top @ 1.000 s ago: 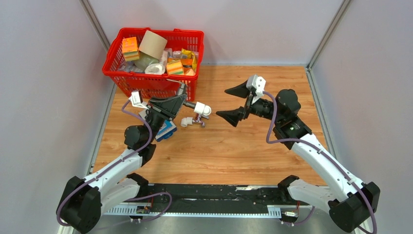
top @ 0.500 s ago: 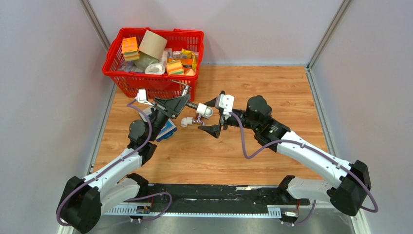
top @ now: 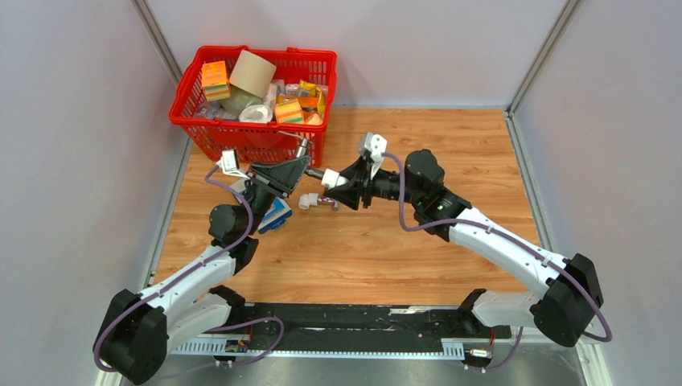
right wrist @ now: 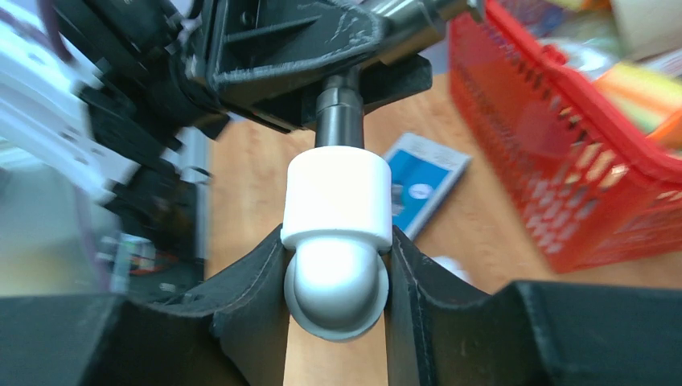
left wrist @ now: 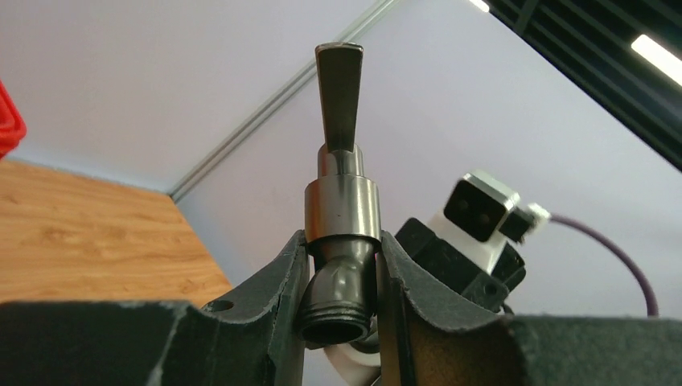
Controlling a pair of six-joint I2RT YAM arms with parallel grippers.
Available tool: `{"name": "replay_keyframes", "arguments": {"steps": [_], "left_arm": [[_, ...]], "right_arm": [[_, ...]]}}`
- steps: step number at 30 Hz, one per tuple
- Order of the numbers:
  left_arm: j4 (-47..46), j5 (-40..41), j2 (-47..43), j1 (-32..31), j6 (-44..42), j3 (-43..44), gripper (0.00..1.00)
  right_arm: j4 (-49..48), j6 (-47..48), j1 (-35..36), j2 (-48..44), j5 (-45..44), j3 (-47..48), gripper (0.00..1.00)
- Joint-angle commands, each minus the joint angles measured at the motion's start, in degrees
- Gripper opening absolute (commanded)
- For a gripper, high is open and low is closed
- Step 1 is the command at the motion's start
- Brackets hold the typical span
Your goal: Install the water faucets
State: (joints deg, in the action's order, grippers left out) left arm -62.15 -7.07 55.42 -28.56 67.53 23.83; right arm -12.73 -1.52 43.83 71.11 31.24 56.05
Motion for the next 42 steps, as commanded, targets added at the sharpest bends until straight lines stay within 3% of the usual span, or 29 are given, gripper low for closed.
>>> {"name": "replay_keyframes", "arguments": {"steps": [1, 5, 8, 9, 14, 18, 27, 36, 39, 42], "left_arm": [[-18.4, -5.2, 0.7, -0.2, -11.6, -1.2, 0.00], [-27.9, -15.2, 1.6, -0.2, -18.5, -1.3, 0.00], [-28.4, -19.4, 0.9, -0.1, -22.0, -1.3, 0.00], [-27.8, -18.9, 0.4, -0.2, -22.1, -1.7, 0.00], [-21.1, -17.6, -2.7, -0.2, -21.6, -1.2, 0.34], [-9.9, -19.0, -4.6, -0.2, -20.5, 1.8, 0.48], [-4.3, -27.1, -4.7, -0.1, -15.1, 6.6, 0.52], [-16.9, -33.9, 0.6, 2.6, 2.5, 8.6, 0.56], [-23.5, -33.8, 2.1, 4.0, 5.3, 7.2, 0.56], [-23.5, -34.8, 2.4, 4.5, 5.5, 7.1, 0.56]], "right_arm": [[-6.2, -29.8, -7.4, 2.3, 5.4, 4.7, 0.00], [-8.2, -48.6, -9.5, 6.2, 12.2, 3.6, 0.00], [-14.9, -54.6, -9.5, 7.7, 15.9, 1.3, 0.00], [-13.6, -52.5, -9.5, 7.6, 15.3, 1.8, 0.00], [-8.0, -42.4, -9.6, 5.7, 12.4, 4.7, 0.00], [-7.4, -37.8, -9.7, 5.0, 13.7, 6.6, 0.00], [-5.0, -32.4, -10.3, 6.2, 19.7, 9.8, 0.00], [-1.2, -28.4, -11.6, 6.1, 22.5, 10.8, 0.00], [-0.1, -29.1, -12.6, 6.1, 23.0, 11.1, 0.00], [1.1, -29.1, -13.6, 6.1, 23.5, 11.3, 0.00]]}}
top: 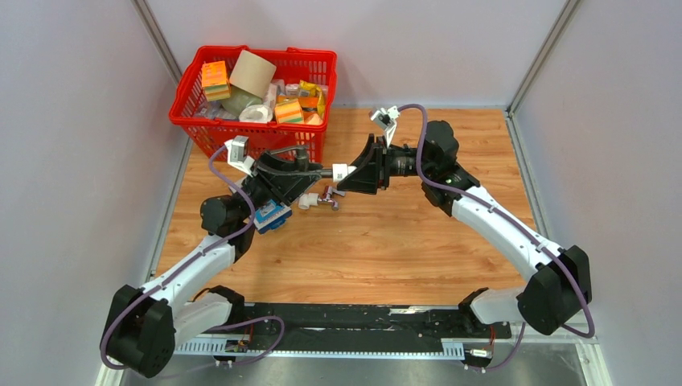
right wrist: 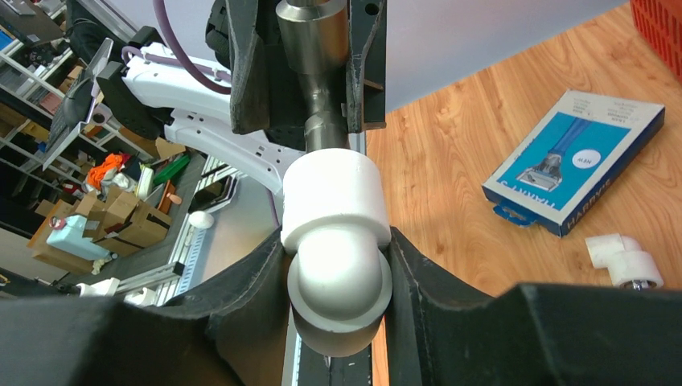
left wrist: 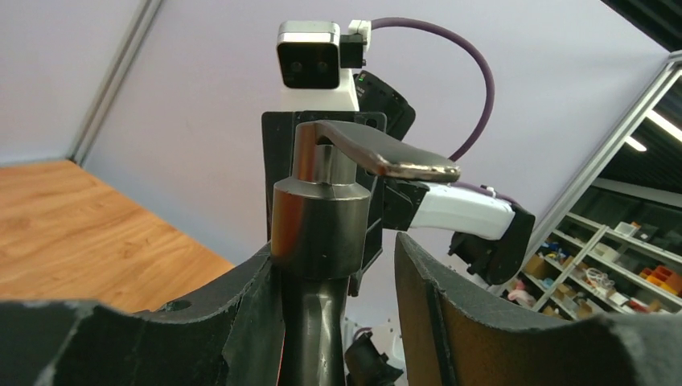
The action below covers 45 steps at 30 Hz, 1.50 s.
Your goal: Install the water faucets
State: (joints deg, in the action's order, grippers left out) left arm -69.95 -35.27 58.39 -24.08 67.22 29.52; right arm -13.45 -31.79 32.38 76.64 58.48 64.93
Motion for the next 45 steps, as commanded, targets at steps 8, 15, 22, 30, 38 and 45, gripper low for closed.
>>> {"name": "replay_keyframes", "arguments": {"steps": [8, 15, 22, 30, 38, 45], "left_arm": [[-10.7, -6.7, -2.0, 0.3, 1.5, 1.7, 0.18], [-0.8, -6.2, -9.0, 0.3, -19.7, -1.3, 0.00], [8.7, 0.8, -17.1, 0.3, -28.9, -4.5, 0.00], [33.8, 13.8, -18.6, 0.3, -17.0, 4.0, 0.00], [44.5, 14.0, -15.2, 0.3, -8.6, 9.2, 0.00], [40.1, 9.3, -10.8, 0.3, 1.9, 9.8, 0.00]], "right_arm": [[3.8, 1.3, -2.6, 0.3, -4.8, 2.2, 0.00], [4.1, -8.3, -2.9, 2.0, -6.3, -0.1, 0.00], [3.4, -4.9, -3.0, 0.7, -9.2, -1.0, 0.50], [3.3, 20.5, -3.0, -11.2, -21.2, -5.1, 1.00], [-5.3, 37.2, -2.9, -19.0, -17.6, -14.7, 1.00], [-9.4, 54.4, -1.0, -22.1, -13.3, -19.7, 1.00]]}}
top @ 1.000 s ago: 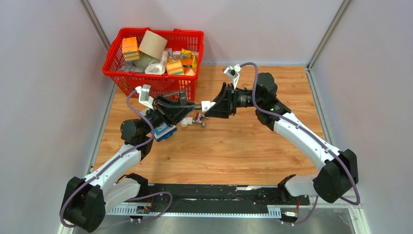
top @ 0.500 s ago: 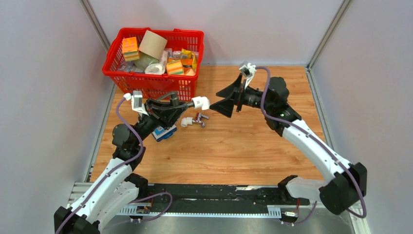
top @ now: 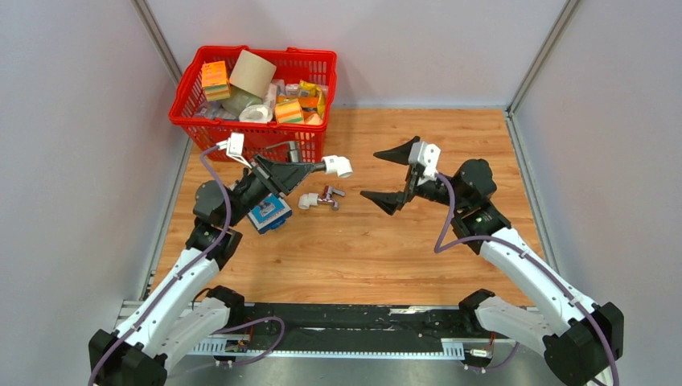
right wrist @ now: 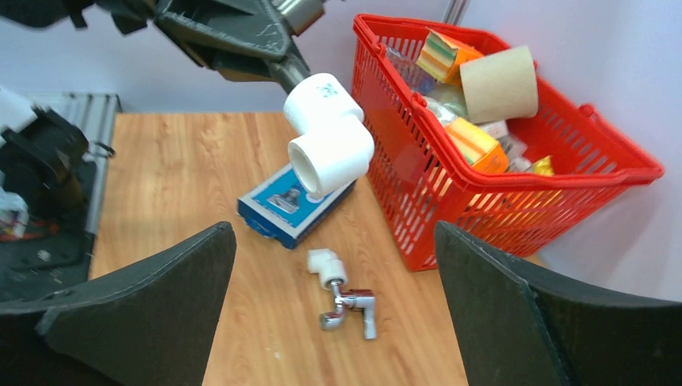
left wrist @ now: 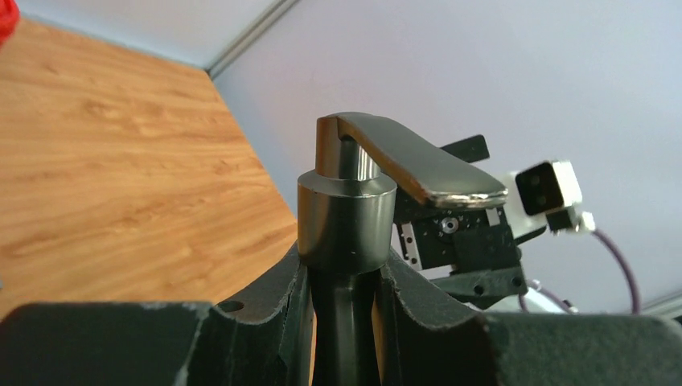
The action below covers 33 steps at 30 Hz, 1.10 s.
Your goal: Install the water faucets
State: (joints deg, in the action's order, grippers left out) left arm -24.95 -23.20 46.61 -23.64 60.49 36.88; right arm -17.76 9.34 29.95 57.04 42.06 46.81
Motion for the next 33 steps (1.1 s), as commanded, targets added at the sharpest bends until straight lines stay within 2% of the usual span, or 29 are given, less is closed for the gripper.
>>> {"name": "replay_keyframes", "arguments": {"steps": [1, 5, 10, 22, 26, 33], "left_arm": [[-5.8, -3.0, 1.9, -0.2, 9.3, 2.3, 0.00], [-8.9, -5.4, 5.1, -0.2, 15.6, 2.7, 0.00], [-11.9, -8.8, 8.9, -0.2, 23.6, 3.5, 0.00], [-10.3, -13.4, 11.3, -0.2, 29.9, 7.7, 0.00], [-9.1, -14.3, 11.4, -0.2, 30.6, 8.5, 0.00], [-5.2, -14.7, 10.2, -0.2, 28.0, 9.3, 0.00]], "right_arm": [[-4.7, 14.8, 1.9, -2.5, 3.2, -1.4, 1.00], [0.3, 21.5, 4.6, -1.6, 3.0, 1.4, 1.00], [0.5, 26.6, 7.2, -0.7, 1.8, 2.4, 1.00], [-4.3, 29.4, 7.9, 3.3, 3.5, 3.5, 0.99], [-5.2, 29.7, 7.8, 4.2, 3.9, 3.7, 0.91], [-6.9, 26.2, 7.8, 4.7, 6.4, 4.2, 0.61]]}}
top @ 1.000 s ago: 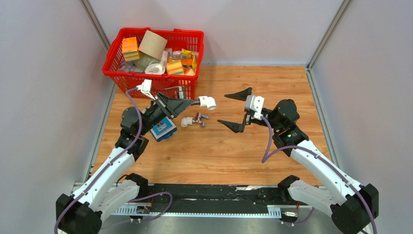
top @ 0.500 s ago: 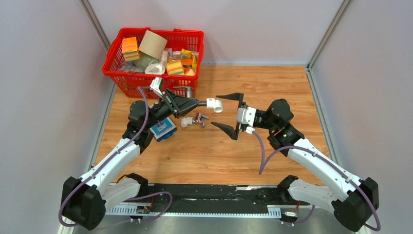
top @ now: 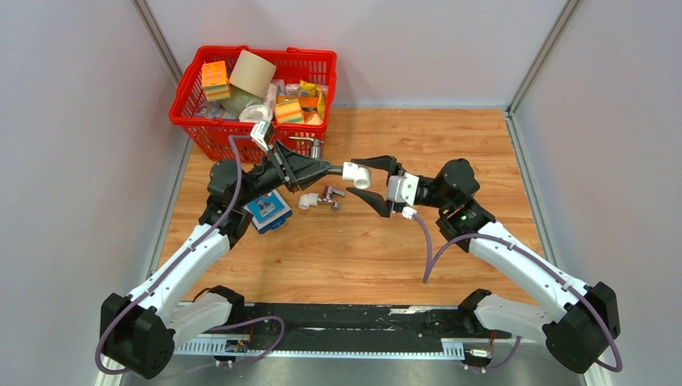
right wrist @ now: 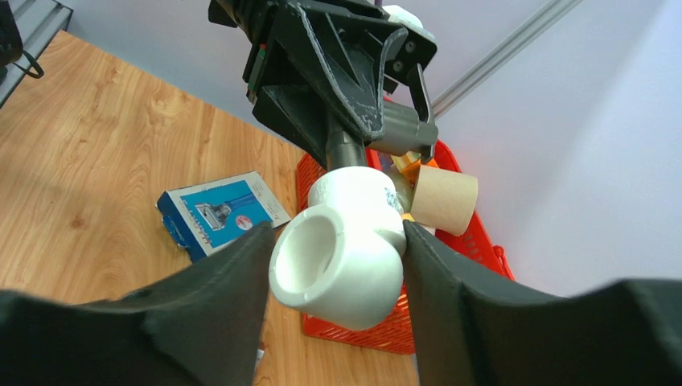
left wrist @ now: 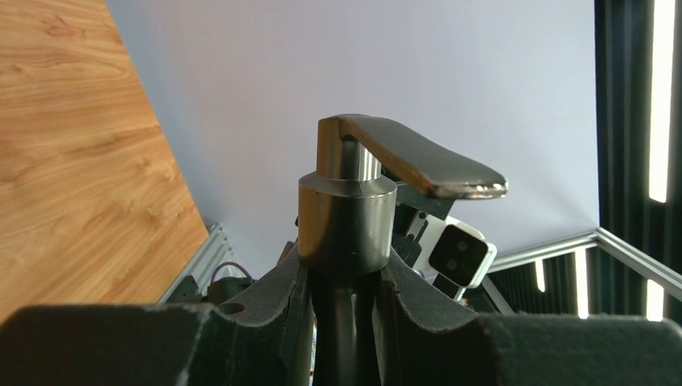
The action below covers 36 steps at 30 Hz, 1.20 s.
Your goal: Install the water faucets
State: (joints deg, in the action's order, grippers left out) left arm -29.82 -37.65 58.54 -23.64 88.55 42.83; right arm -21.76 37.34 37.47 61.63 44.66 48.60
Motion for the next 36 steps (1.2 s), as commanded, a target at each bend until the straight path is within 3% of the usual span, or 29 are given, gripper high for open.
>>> {"name": "replay_keyframes", "arguments": {"steps": [1, 5, 10, 17, 23, 27, 29, 31, 33, 36], "left_arm": [[0.1, -0.3, -1.9, -0.2, -0.5, 3.4, 0.00], [2.4, -0.1, -2.8, -0.2, -6.7, 4.4, 0.00], [0.5, -1.2, -4.2, -0.2, -19.6, 6.3, 0.00], [-1.3, -4.5, -10.1, -0.9, -51.0, 3.8, 0.00], [-6.2, -13.8, -14.2, -1.8, -72.3, -3.2, 0.00], [-5.5, -18.7, -14.3, -1.8, -78.3, -6.9, 0.00], [-7.5, -17.9, -14.4, -1.8, -77.0, -8.6, 0.00], [-12.9, -15.3, -14.9, -1.8, -72.2, -11.3, 0.00], [-15.9, -5.6, -15.6, -1.8, -65.0, -13.1, 0.00], [-11.3, 5.2, -16.4, -1.8, -56.7, -12.9, 0.00]], "right_arm": [[-3.0, -2.5, 0.3, 0.1, 4.0, 2.6, 0.55], [-3.4, -9.3, 0.1, 0.9, 4.6, 3.9, 0.23], [-1.3, -24.4, -1.3, 5.3, 6.0, 8.9, 0.02], [0.1, -57.1, -5.1, 11.6, 7.9, 11.4, 0.00], [-13.5, -83.0, -8.1, 17.2, 14.7, 4.8, 0.00], [-14.6, -83.5, -8.3, 17.8, 14.5, 2.5, 0.00], [-11.6, -79.6, -9.0, 17.0, 12.9, 2.9, 0.08], [-8.5, -74.3, -9.6, 15.7, 10.8, 3.8, 0.31], [-4.5, -67.2, -9.8, 13.9, 8.4, 5.6, 0.58], [1.0, -55.0, -9.8, 10.2, 4.2, 8.3, 0.75]]}}
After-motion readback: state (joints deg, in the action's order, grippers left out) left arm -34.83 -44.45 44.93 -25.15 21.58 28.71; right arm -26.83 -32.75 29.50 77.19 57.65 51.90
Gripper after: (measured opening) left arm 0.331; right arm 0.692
